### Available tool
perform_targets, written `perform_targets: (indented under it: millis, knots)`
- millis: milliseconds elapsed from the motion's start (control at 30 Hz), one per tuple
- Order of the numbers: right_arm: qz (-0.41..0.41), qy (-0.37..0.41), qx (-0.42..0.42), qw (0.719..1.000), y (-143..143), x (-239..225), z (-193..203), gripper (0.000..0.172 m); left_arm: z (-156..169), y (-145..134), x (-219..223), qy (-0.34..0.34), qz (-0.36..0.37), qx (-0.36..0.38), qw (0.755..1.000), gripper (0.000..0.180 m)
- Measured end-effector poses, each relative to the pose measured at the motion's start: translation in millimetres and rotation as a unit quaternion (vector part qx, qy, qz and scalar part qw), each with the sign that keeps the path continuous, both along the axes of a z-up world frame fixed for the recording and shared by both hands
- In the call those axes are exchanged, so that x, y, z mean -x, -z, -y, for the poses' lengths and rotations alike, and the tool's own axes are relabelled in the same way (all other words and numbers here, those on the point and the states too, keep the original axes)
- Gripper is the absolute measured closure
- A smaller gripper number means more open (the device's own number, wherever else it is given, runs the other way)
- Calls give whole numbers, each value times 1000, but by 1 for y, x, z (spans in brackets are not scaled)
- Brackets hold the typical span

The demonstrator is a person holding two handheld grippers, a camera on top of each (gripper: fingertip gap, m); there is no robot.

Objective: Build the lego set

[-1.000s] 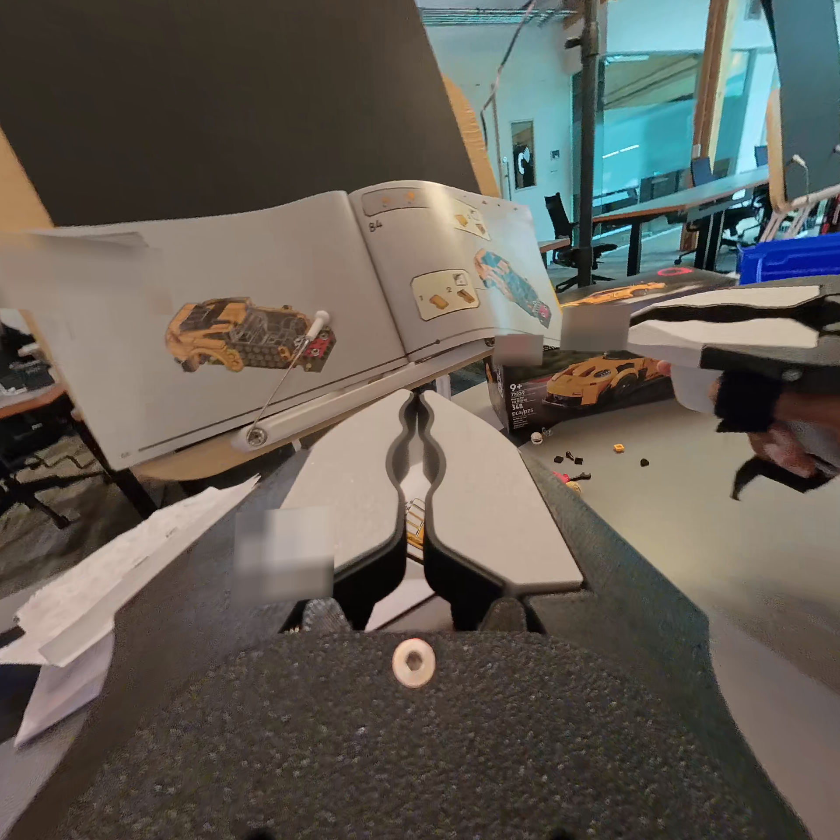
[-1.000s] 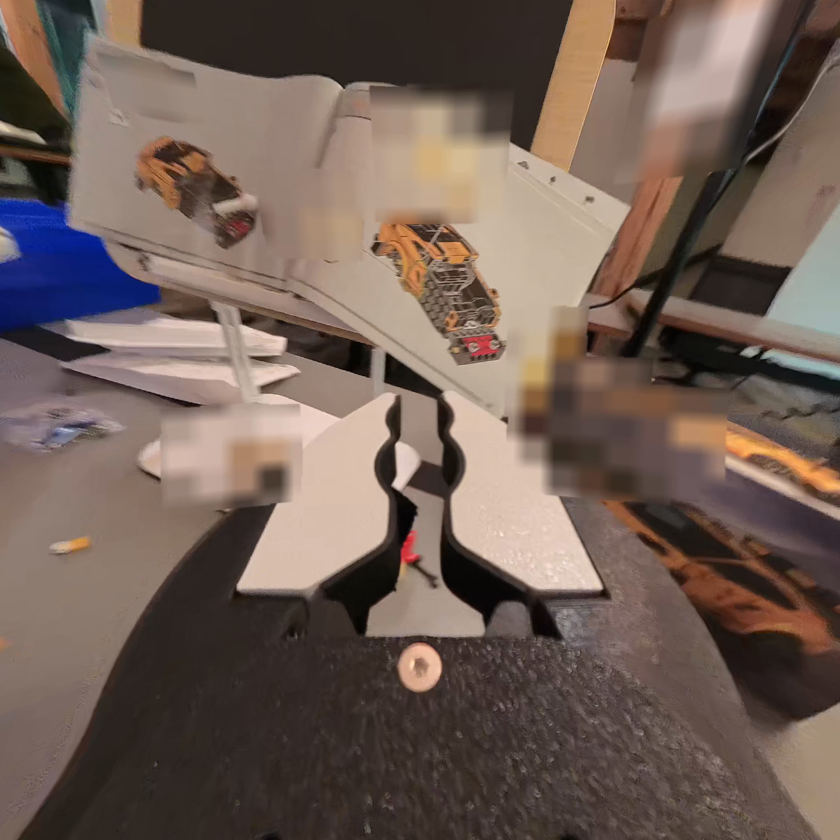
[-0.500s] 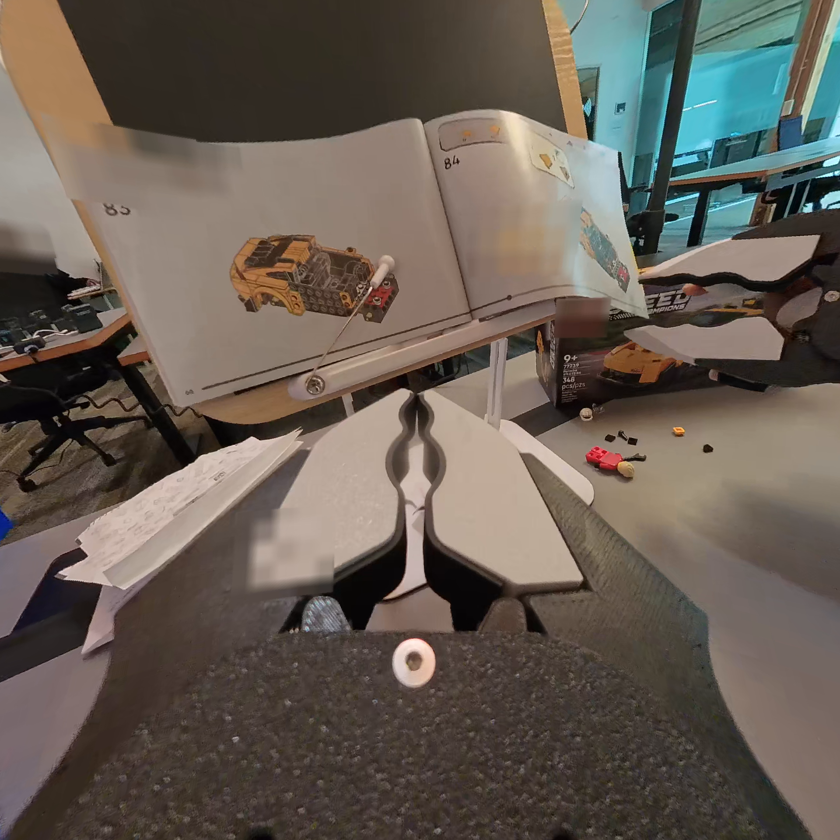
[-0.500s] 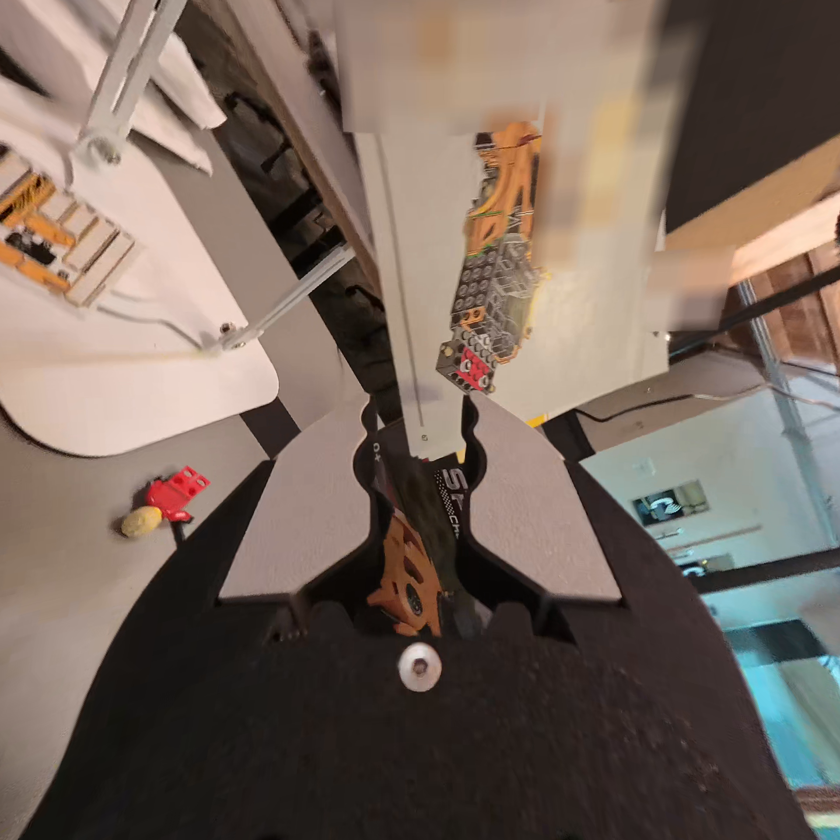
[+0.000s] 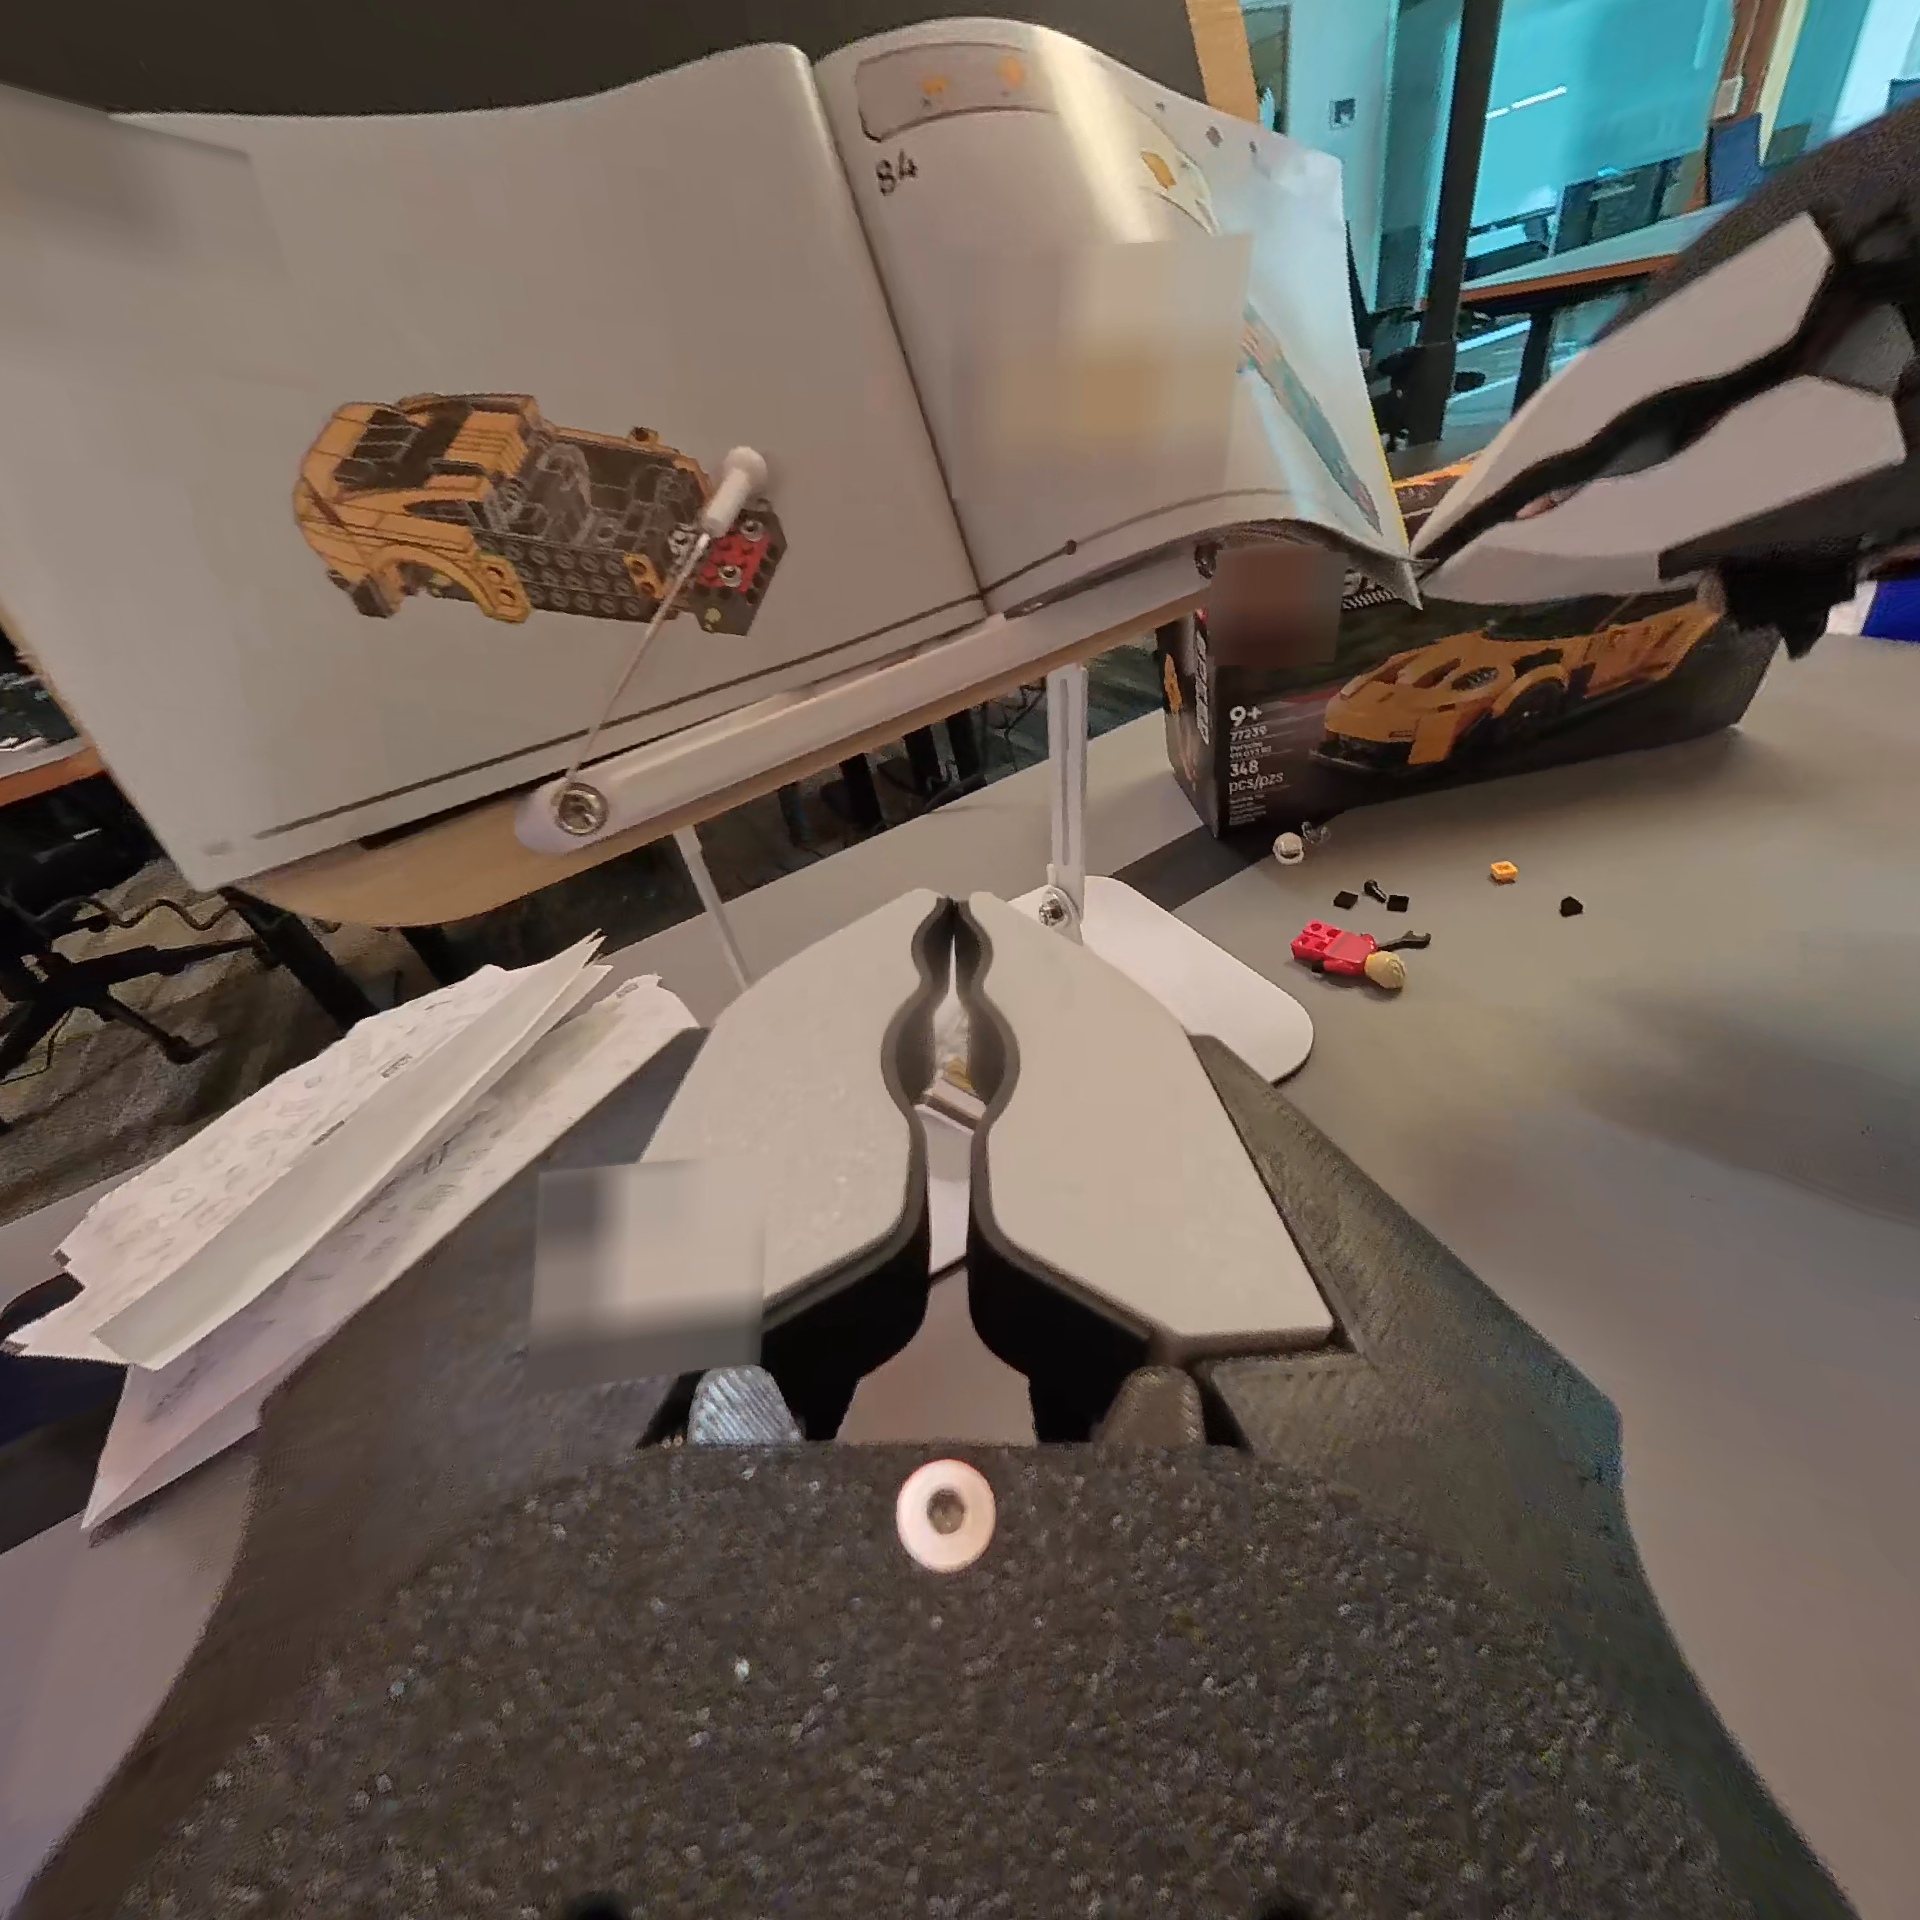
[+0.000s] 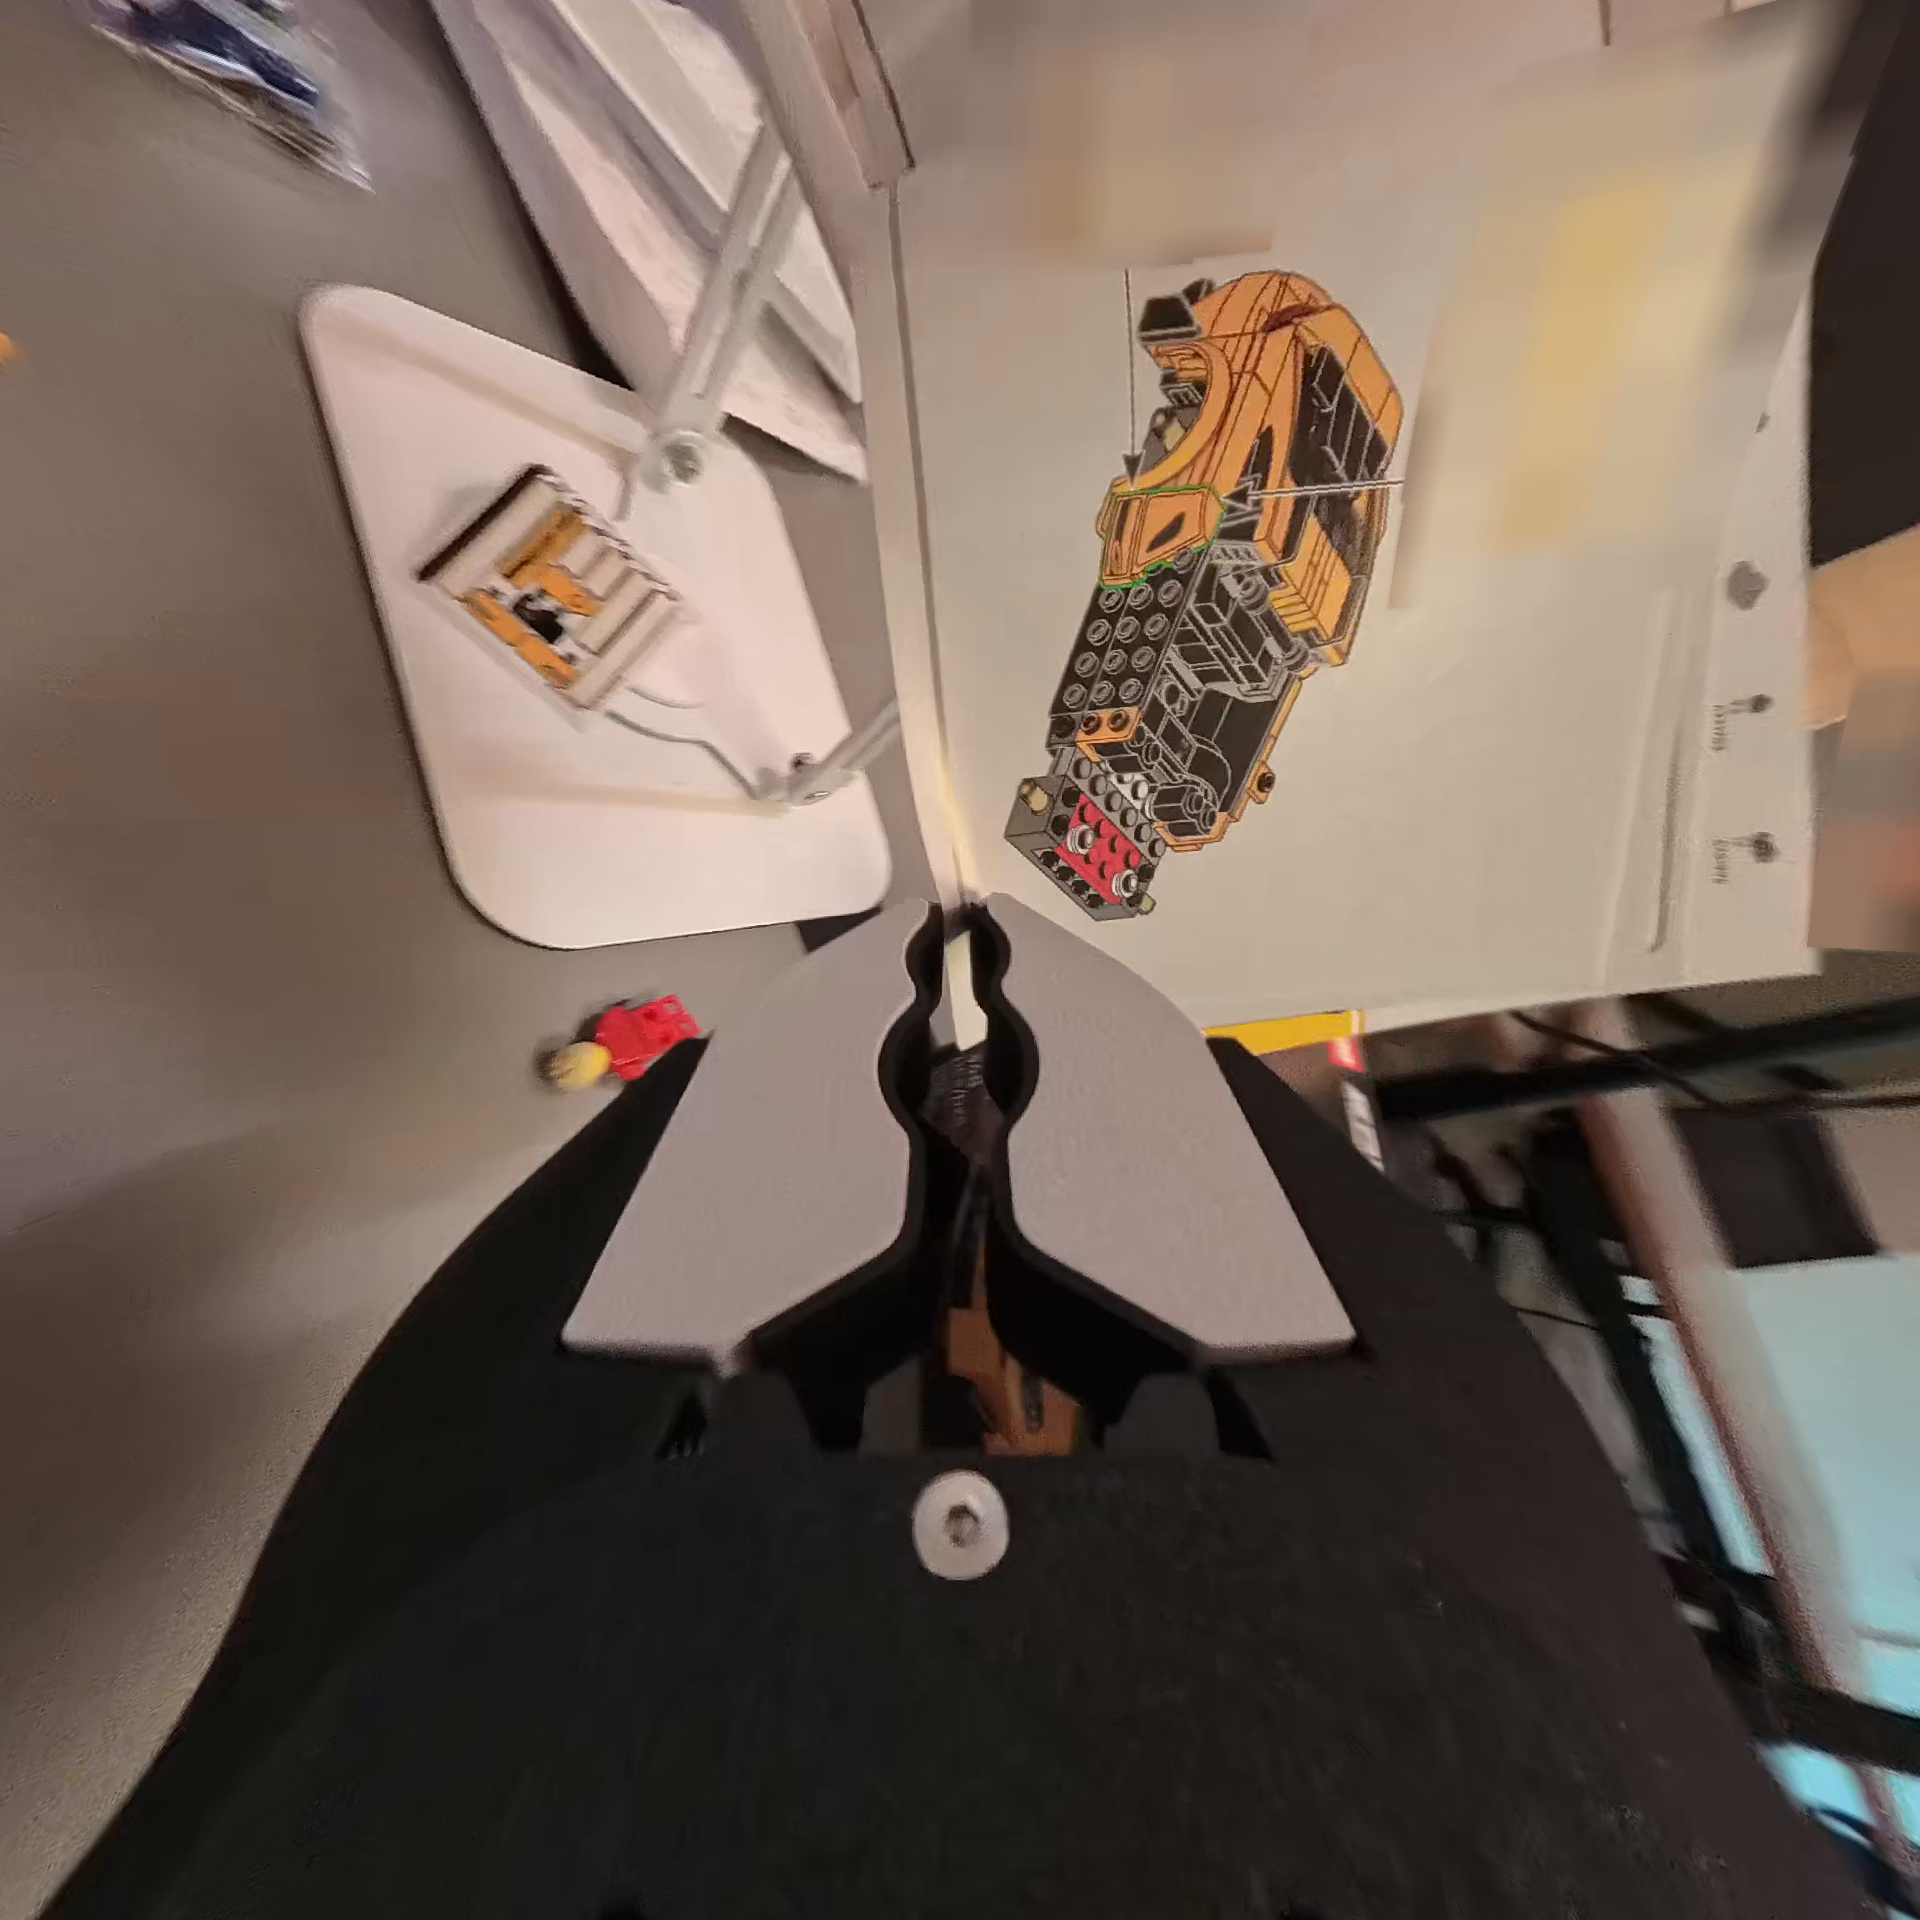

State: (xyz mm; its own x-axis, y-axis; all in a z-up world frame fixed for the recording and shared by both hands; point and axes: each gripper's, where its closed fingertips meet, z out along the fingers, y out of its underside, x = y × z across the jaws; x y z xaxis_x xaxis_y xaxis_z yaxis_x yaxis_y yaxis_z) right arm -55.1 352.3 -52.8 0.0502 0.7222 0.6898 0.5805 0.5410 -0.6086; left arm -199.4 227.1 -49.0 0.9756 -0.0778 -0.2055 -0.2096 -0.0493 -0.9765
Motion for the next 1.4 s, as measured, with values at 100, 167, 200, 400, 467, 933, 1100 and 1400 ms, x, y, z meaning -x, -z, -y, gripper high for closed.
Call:
perform_targets:
  millis: [100,167,200,400,467,933,1100,1400]
  knots:
    - [39,-30,64,997,-2,-3,2,168,-2,6,-6,12,-2,11,1000,180]
    - [66,-46,104,991,-3,-5,3,168,-3,9,-8,17,-5,16,1000,180]
    - [79,-52,118,988,-4,-6,3,167,-3,10,-9,19,-6,18,1000,180]
    - [133,-63,165,975,-3,-9,-5,166,-5,16,-10,28,-2,28,999,180]
    - [139,-63,165,974,-2,-8,-8,165,-5,18,-9,29,0,31,999,180]
    - [140,-60,138,979,3,-13,-17,172,-8,28,-9,37,2,46,998,180]
    - [42,-41,8,998,-32,-7,-18,140,-8,26,-8,37,4,44,998,180]
    - [-136,99,118,979,-50,22,-62,85,-8,28,-15,45,-3,48,998,180]
